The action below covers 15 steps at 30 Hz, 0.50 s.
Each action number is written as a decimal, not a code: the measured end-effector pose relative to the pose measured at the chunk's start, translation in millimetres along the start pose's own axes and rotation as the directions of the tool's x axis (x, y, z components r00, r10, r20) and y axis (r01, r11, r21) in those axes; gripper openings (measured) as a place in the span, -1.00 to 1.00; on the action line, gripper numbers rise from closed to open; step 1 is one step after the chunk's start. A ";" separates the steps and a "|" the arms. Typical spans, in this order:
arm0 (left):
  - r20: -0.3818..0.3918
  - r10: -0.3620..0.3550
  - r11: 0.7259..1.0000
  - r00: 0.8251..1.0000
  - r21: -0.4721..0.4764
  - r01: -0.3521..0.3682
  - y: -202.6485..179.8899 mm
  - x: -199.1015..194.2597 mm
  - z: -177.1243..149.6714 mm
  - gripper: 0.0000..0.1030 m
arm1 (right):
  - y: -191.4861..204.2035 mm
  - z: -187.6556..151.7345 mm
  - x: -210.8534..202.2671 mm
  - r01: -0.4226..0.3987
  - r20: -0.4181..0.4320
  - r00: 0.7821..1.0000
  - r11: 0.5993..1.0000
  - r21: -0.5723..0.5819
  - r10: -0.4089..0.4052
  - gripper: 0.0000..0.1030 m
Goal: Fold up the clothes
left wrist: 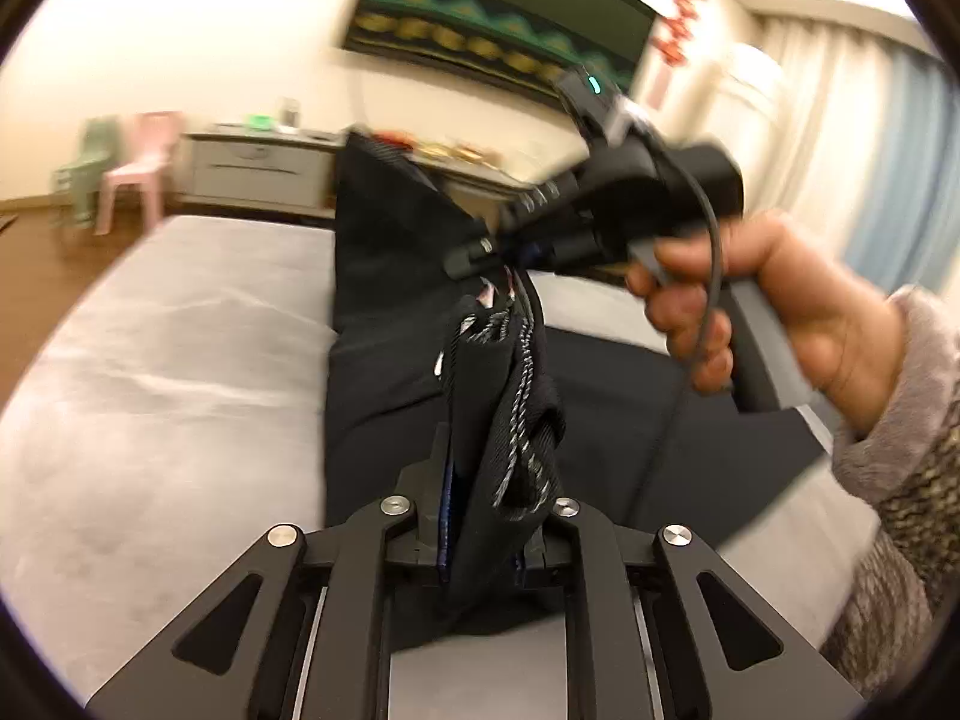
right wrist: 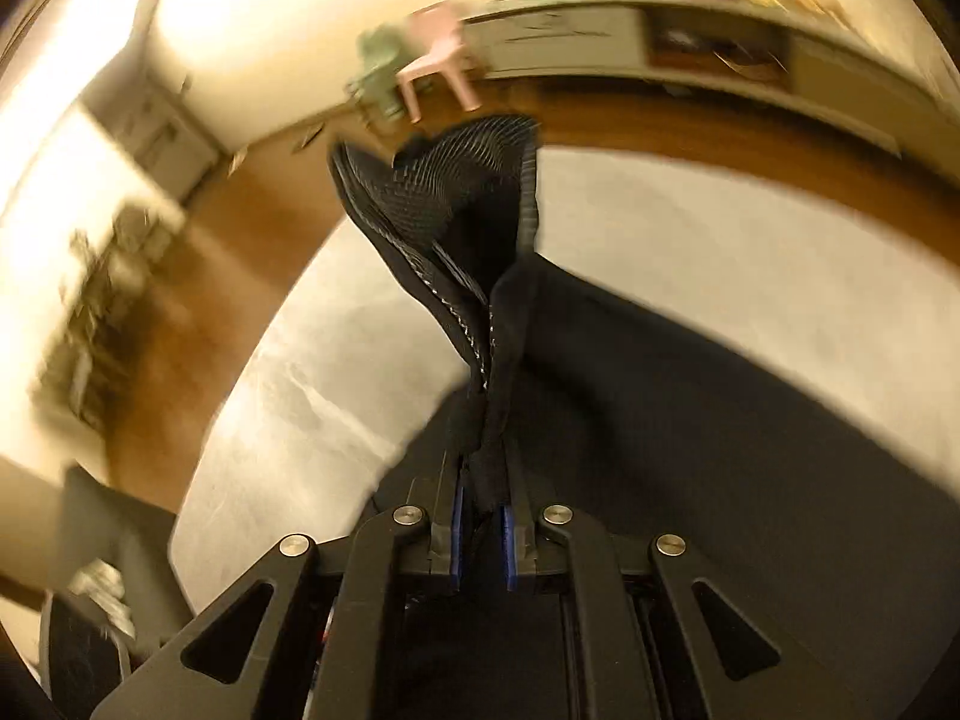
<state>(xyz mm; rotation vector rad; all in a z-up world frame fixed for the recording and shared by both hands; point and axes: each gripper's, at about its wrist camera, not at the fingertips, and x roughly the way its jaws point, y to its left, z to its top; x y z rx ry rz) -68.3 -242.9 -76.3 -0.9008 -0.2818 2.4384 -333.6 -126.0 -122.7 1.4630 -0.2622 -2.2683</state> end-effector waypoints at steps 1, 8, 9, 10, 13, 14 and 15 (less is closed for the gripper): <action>-0.030 -0.058 0.998 0.998 0.006 0.059 -2.0 2.1 -1.6 -0.68 | -14.3 -9.1 0.5 0.005 -0.004 1.000 1.000 0.026 -0.005 -0.80; -0.090 -0.265 0.962 0.960 0.044 0.270 3.4 -8.5 -4.7 -0.52 | -125.6 -63.5 14.0 0.032 -0.017 0.999 0.979 0.203 -0.029 -0.80; -0.071 -0.270 0.963 0.960 0.003 0.271 13.7 -7.1 -0.3 -0.49 | -129.3 -64.8 8.4 0.039 -0.017 0.999 0.980 0.197 -0.037 -0.80; -0.057 -0.275 0.961 0.960 -0.047 0.272 24.7 -4.5 2.0 -0.49 | -131.8 -66.8 3.1 0.054 -0.011 0.999 0.983 0.177 -0.053 -0.80; -0.089 -0.255 0.959 0.963 -0.154 0.240 47.1 26.1 3.7 -0.49 | -131.7 -69.7 -18.7 0.076 0.033 0.996 0.988 0.134 -0.081 -0.80; -0.113 -0.246 0.960 0.963 -0.166 0.226 48.0 37.9 2.9 -0.49 | -133.9 -69.6 -27.7 0.085 0.045 0.995 0.988 0.128 -0.091 -0.80; -0.143 -0.236 0.963 0.961 -0.163 0.212 44.0 50.1 1.3 -0.49 | -137.3 -68.8 -27.0 0.095 0.039 0.994 0.987 0.126 -0.101 -0.80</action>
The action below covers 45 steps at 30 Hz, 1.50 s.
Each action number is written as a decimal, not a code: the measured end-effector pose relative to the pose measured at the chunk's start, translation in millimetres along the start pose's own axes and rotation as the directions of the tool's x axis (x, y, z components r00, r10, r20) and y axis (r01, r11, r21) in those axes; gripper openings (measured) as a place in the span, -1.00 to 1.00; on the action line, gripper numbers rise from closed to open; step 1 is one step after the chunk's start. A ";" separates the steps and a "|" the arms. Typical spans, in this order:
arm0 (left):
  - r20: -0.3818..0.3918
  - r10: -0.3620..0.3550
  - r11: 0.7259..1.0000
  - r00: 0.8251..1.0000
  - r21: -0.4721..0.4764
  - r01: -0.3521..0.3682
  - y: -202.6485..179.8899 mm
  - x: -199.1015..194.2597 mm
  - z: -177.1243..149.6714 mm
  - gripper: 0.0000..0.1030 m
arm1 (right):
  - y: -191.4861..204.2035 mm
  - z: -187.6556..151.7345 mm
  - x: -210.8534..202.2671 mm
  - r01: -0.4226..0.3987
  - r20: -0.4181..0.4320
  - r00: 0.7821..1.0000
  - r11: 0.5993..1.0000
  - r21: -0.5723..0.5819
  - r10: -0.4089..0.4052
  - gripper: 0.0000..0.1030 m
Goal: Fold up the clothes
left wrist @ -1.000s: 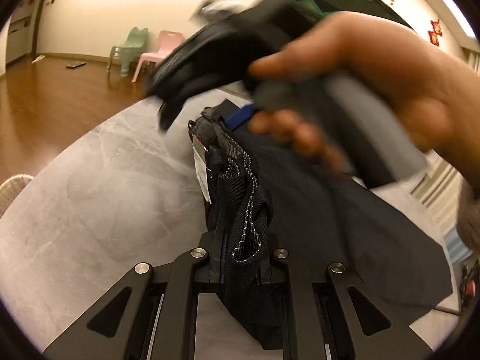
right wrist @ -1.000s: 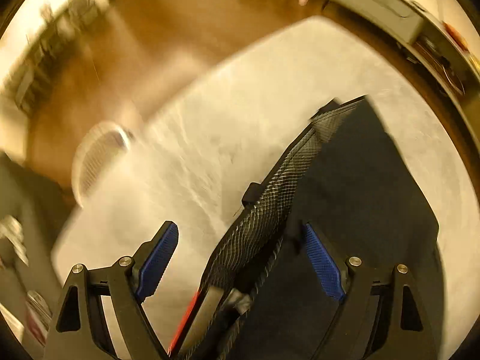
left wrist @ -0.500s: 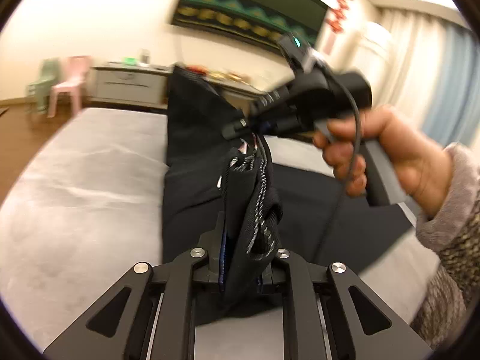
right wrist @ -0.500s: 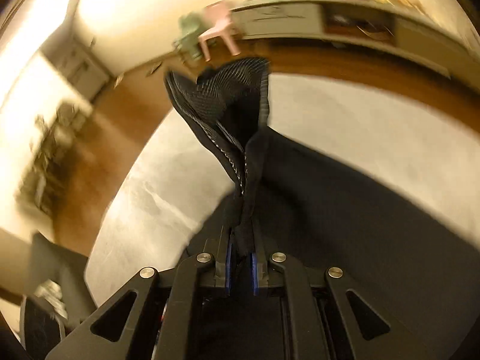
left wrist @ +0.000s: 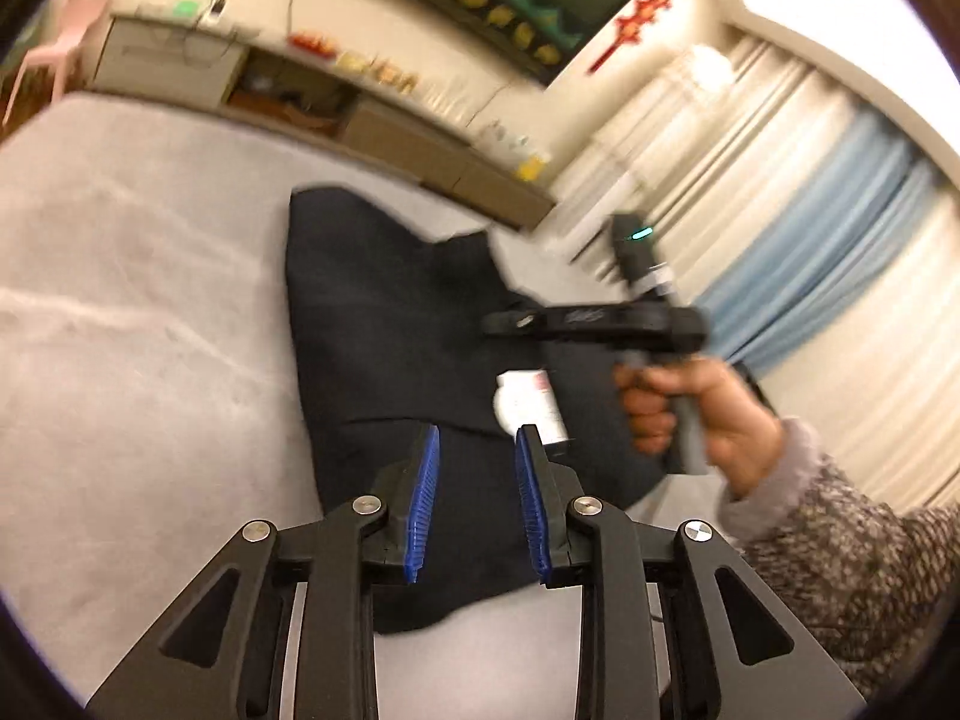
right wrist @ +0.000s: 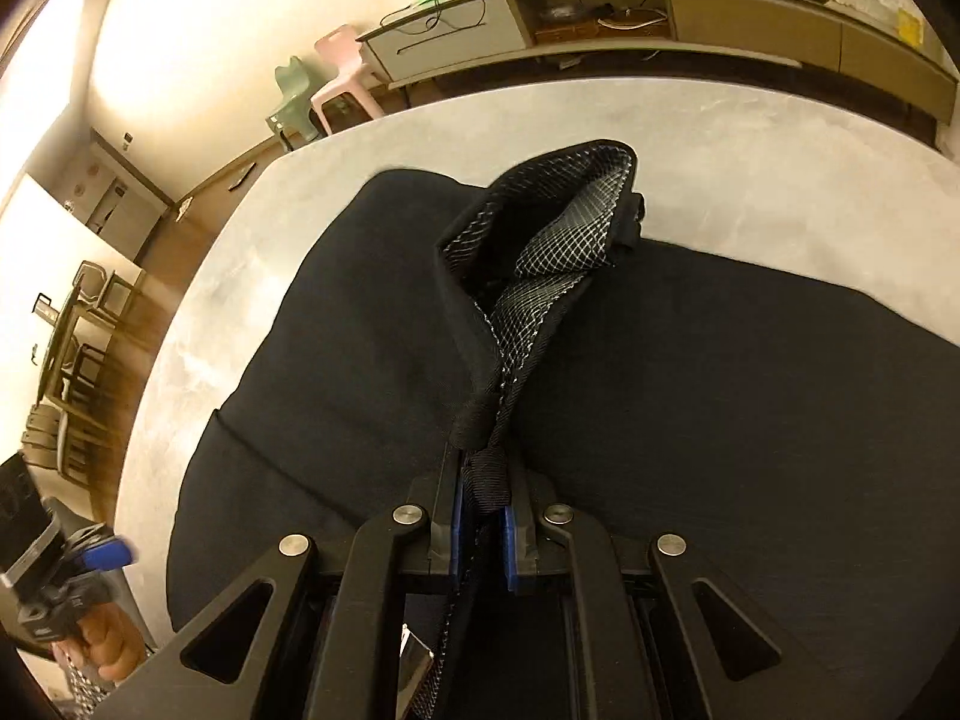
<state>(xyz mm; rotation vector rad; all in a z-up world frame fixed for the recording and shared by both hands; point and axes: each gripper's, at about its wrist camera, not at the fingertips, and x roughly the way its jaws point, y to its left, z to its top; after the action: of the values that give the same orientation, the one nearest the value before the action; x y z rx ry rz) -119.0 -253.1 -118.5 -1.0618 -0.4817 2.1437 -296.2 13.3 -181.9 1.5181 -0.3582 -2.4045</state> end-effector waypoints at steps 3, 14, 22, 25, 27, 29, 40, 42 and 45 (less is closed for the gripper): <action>-0.109 0.083 0.996 0.991 0.048 -0.078 -10.0 40.6 -7.8 -0.49 | -13.1 -0.7 11.9 0.038 -0.037 0.999 0.999 -0.010 -0.039 -0.79; -0.076 0.081 0.993 0.994 0.087 -0.074 -14.5 30.3 -2.5 -0.48 | 5.6 0.5 -69.4 0.235 0.246 0.947 0.968 -0.087 -0.207 -0.14; -0.148 0.143 0.982 0.979 -0.099 -0.159 30.4 32.8 2.5 -0.66 | 8.6 38.9 35.8 0.308 0.103 0.951 0.928 -0.211 -0.292 -0.22; -0.035 0.091 0.986 0.995 -0.136 -0.095 32.2 0.2 11.6 -0.50 | -2.7 36.0 28.6 0.274 0.075 0.961 0.952 -0.136 -0.266 -0.27; -0.040 0.072 0.989 0.997 -0.129 -0.077 30.3 2.3 17.5 -0.50 | 2.7 7.8 3.2 0.173 0.124 0.980 0.973 -0.154 -0.154 -0.27; -0.119 0.118 0.989 0.986 -0.080 -0.128 24.5 21.7 11.1 -0.49 | 3.0 -32.3 -13.2 0.101 0.123 0.989 0.974 -0.203 -0.077 -0.26; -0.212 0.346 0.938 0.914 0.042 -0.345 -1.3 48.8 -9.3 -0.56 | -166.0 -116.8 -61.6 0.210 0.134 0.968 0.977 0.041 -0.214 0.14; -0.216 0.369 0.927 0.904 0.018 -0.374 -7.3 46.4 -7.0 -0.59 | -233.1 -132.9 -97.1 0.307 0.141 0.934 0.939 0.157 -0.329 0.25; -0.126 0.364 0.931 0.923 0.015 -0.365 -32.5 35.0 9.9 -0.55 | -326.2 -177.5 -159.0 0.465 0.120 0.830 0.793 0.394 -0.545 0.38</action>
<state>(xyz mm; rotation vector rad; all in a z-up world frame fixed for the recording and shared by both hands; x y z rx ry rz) -128.4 -205.7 -112.7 -1.3715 -0.2461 2.3733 -102.0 363.2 -237.1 1.6501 -0.4999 -3.0991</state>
